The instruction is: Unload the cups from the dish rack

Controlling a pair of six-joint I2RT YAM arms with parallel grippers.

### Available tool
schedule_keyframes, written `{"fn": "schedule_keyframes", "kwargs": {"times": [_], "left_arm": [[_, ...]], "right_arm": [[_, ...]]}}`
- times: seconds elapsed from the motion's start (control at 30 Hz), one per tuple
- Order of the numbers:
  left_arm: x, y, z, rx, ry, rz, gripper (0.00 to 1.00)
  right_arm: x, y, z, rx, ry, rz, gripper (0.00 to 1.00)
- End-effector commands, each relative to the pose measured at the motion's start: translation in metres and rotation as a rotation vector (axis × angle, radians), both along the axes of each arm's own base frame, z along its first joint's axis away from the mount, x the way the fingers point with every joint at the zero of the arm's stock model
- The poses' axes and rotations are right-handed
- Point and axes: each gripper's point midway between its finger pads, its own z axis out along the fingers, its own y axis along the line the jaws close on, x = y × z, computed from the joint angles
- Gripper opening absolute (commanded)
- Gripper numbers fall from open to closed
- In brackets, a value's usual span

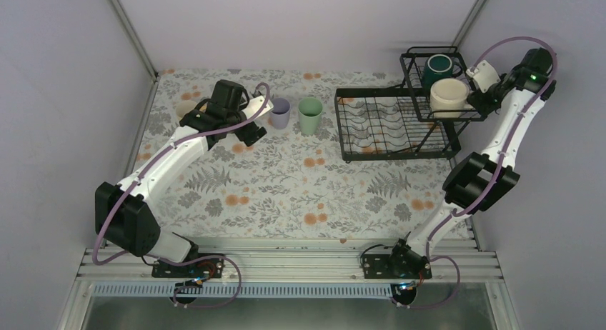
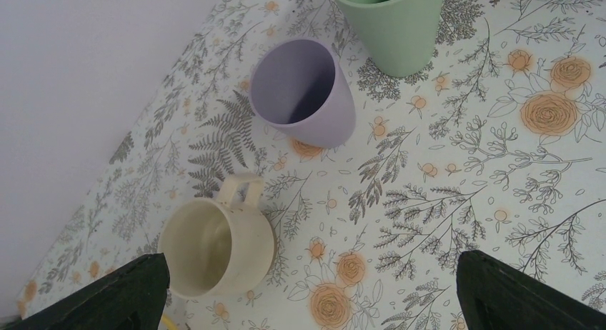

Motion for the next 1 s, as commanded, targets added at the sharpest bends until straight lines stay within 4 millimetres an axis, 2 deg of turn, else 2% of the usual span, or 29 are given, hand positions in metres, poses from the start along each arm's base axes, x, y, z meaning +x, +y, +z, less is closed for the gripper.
{"fn": "schedule_keyframes", "kwargs": {"times": [0.0,0.07,0.2,0.33,0.5,0.73,0.83,0.87,0.97], "left_arm": [[-0.001,-0.002,0.011,-0.018,-0.018,-0.013,0.99],[-0.001,-0.003,0.01,-0.018,-0.015,-0.015,0.99],[-0.001,-0.005,0.01,-0.027,-0.006,-0.023,0.99],[-0.002,-0.006,0.011,-0.029,-0.004,-0.03,0.99],[-0.001,-0.008,0.011,-0.037,-0.003,-0.036,1.0],[0.002,-0.017,0.018,-0.066,0.005,-0.059,0.99],[0.01,-0.018,0.032,-0.09,-0.044,-0.032,0.99],[0.012,-0.018,0.038,-0.098,-0.065,-0.028,0.99],[0.02,-0.021,0.057,-0.128,-0.125,-0.014,0.99]], "right_arm": [[0.005,0.006,0.001,0.034,-0.022,0.016,0.49],[0.005,0.009,0.004,0.046,-0.034,0.021,0.41],[0.005,0.013,0.009,0.063,-0.053,0.02,0.15],[0.003,0.015,0.016,0.064,-0.067,0.016,0.04],[-0.004,0.025,0.047,0.063,-0.143,0.013,0.03],[-0.021,0.043,0.118,0.032,-0.327,-0.005,0.03],[-0.029,0.053,0.133,0.051,-0.365,0.007,0.03],[-0.038,0.062,0.147,0.051,-0.395,0.017,0.03],[-0.048,0.082,0.161,0.121,-0.438,0.046,0.03]]}}
